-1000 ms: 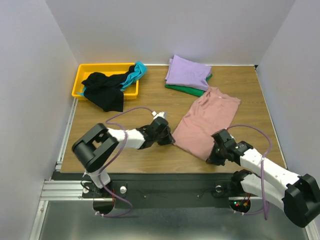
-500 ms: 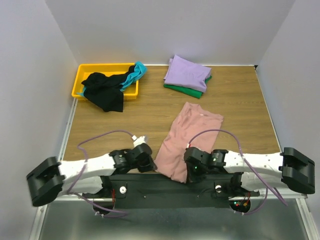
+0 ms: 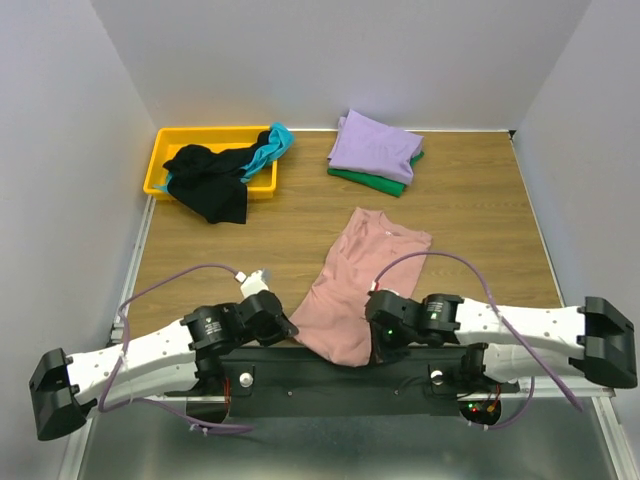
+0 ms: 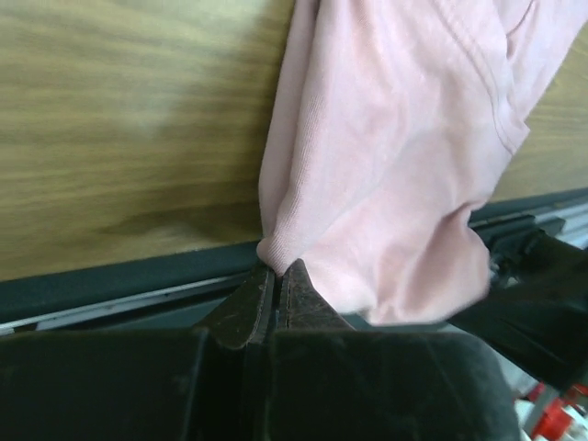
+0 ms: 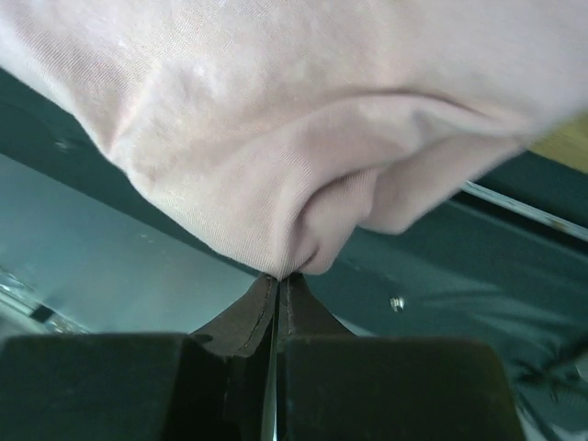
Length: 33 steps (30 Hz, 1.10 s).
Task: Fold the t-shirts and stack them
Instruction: Fold the tshirt
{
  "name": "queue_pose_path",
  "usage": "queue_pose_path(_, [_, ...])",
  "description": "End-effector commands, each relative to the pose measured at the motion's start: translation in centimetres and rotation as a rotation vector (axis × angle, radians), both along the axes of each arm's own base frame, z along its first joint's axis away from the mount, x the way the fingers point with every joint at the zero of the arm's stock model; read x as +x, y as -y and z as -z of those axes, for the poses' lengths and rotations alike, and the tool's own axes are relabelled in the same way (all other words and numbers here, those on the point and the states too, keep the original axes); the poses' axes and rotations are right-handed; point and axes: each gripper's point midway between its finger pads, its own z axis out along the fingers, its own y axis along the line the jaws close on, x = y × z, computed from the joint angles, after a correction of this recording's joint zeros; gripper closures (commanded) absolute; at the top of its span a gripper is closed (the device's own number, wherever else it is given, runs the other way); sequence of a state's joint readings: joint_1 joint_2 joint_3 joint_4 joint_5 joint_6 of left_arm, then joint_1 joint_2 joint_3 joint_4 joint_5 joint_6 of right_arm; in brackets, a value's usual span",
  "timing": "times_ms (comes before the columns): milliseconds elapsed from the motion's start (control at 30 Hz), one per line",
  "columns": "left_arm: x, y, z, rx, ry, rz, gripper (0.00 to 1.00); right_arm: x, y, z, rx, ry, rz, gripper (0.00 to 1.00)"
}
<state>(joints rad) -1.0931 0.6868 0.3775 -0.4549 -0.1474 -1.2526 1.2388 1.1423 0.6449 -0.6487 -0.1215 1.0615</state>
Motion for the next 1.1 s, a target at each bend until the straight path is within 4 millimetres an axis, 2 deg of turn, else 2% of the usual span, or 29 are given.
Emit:
queue_pose_path(0, [3.6,2.2,-5.0,-0.031,0.171,-0.029,1.00,2.7,2.7,-2.2,-0.067,0.137,0.155,1.00])
queue_pose_path(67, [5.4,2.4,-6.9,-0.006,0.254,-0.055,1.00,4.2,4.0,-2.8,-0.086,0.180,0.234,1.00])
queue_pose_path(100, [6.2,2.8,-8.6,-0.006,0.281,-0.077,1.00,5.3,4.1,-3.7,-0.068,0.221,0.266,0.99])
queue_pose_path(167, [8.0,2.7,-9.9,0.031,0.344,-0.128,1.00,7.3,4.7,-4.6,-0.071,0.267,0.311,1.00])
queue_pose_path(200, [8.9,3.2,-11.5,0.004,0.378,-0.157,1.00,8.7,4.7,-5.7,-0.060,0.294,0.352,1.00])
queue_pose_path(233, [9.5,3.4,-12.1,-0.001,0.398,-0.167,1.00,9.5,5.1,-6.1,-0.073,0.316,0.367,1.00])
queue_pose_path(267, [10.7,4.3,-13.6,-0.018,0.449,-0.158,1.00,10.9,5.3,-7.0,-0.087,0.369,0.380,1.00])
queue_pose_path(300, [11.3,4.9,-14.3,-0.035,0.467,-0.154,1.00,11.6,6.0,-7.0,-0.110,0.393,0.391,1.00])
queue_pose_path(333, [11.8,5.6,-15.2,-0.051,0.497,-0.133,1.00,13.1,6.4,-7.9,-0.124,0.422,0.423,1.00])
queue_pose_path(367, [12.4,7.0,-16.3,-0.080,0.538,-0.096,1.00,14.4,7.0,-8.5,-0.156,0.476,0.428,1.00])
queue_pose_path(433, [14.0,7.9,-18.1,-0.095,0.577,-0.105,1.00,16.5,7.7,-9.5,-0.190,0.518,0.476,1.00])
queue_pose_path(467, [14.7,8.5,-17.3,-0.062,0.563,-0.090,1.00,17.2,8.2,-9.8,-0.218,0.545,0.480,1.00])
queue_pose_path(500, [15.6,8.9,-18.8,-0.075,0.579,-0.110,1.00,17.8,8.5,-10.1,-0.230,0.563,0.496,1.00])
queue_pose_path(533, [16.6,8.8,-19.0,-0.056,0.591,-0.123,1.00,18.6,9.1,-10.4,-0.245,0.578,0.532,0.99])
queue_pose_path(567, [17.7,9.6,-19.6,-0.061,0.603,-0.125,1.00,19.3,9.4,-11.0,-0.250,0.602,0.561,0.99])
queue_pose_path(633, [19.1,10.0,-19.8,-0.044,0.620,-0.108,1.00,20.0,9.8,-11.7,-0.253,0.621,0.586,1.00])
queue_pose_path(700, [21.0,10.4,-19.2,-0.034,0.606,-0.105,1.00,20.7,10.5,-12.4,-0.264,0.648,0.622,1.00])
queue_pose_path(733, [21.8,10.6,-20.0,-0.035,0.621,-0.099,1.00,21.0,11.0,-12.5,-0.272,0.657,0.640,0.99])
queue_pose_path(767, [22.3,11.7,-19.5,-0.044,0.614,-0.070,1.00,21.4,11.1,-12.7,-0.271,0.669,0.652,1.00])
queue_pose_path(800, [22.8,12.3,-20.5,-0.064,0.634,-0.060,1.00,21.6,11.4,-12.7,-0.287,0.674,0.642,1.00])
queue_pose_path(867, [23.4,13.2,-20.7,-0.064,0.642,-0.037,1.00,22.2,12.2,-12.6,-0.310,0.670,0.664,1.00])
queue_pose_path(900, [24.0,13.6,-19.9,-0.044,0.635,-0.023,1.00,22.5,12.5,-12.7,-0.316,0.674,0.675,0.99])
queue_pose_path(933, [24.5,14.0,-20.8,-0.055,0.648,-0.021,1.00,22.8,13.1,-12.5,-0.326,0.672,0.697,1.00])
queue_pose_path(1067, [26.4,15.2,-20.9,-0.047,0.655,0.003,1.00,24.1,14.1,-12.2,-0.318,0.669,0.730,1.00])
